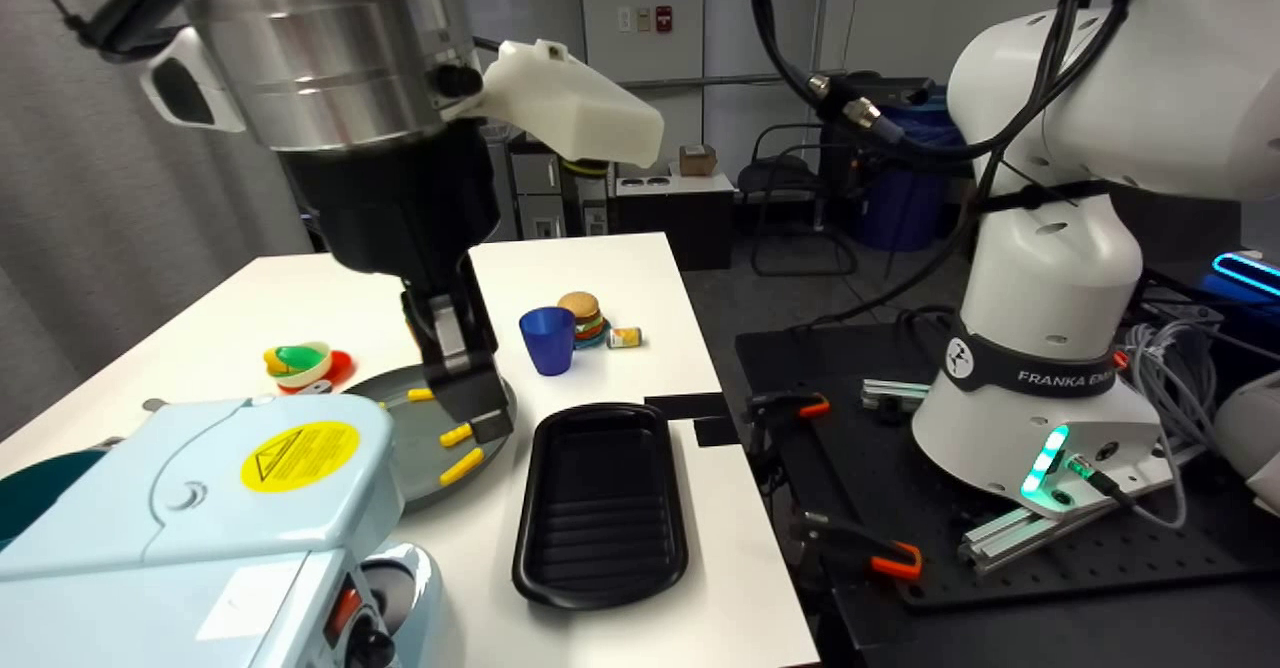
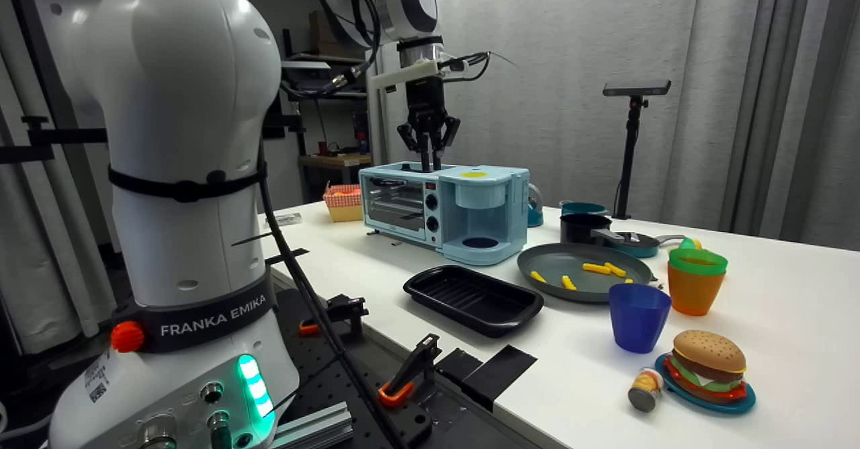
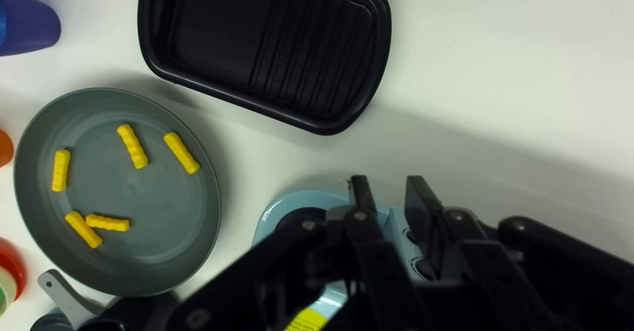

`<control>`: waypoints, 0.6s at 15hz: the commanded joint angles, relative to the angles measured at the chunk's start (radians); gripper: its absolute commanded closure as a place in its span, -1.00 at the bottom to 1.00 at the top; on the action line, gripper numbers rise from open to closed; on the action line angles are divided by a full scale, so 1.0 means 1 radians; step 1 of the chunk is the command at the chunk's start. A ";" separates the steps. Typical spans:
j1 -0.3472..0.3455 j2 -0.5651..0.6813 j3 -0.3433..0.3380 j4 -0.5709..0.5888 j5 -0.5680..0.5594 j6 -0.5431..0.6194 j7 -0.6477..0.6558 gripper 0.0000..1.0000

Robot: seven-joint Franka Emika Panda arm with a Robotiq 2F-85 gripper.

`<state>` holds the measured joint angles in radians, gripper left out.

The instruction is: Press the button on the coffee maker and close the cup filter afterward

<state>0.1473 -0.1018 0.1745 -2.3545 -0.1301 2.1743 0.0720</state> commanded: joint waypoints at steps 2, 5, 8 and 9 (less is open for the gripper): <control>0.003 0.000 -0.002 0.001 0.000 -0.002 0.000 0.47; -0.001 -0.009 -0.005 -0.023 -0.002 0.029 0.010 0.79; -0.008 0.001 -0.008 -0.033 -0.032 0.064 0.042 1.00; -0.010 0.007 -0.010 -0.026 -0.036 0.076 0.045 1.00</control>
<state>0.1450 -0.0955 0.1691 -2.3701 -0.1341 2.2006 0.0847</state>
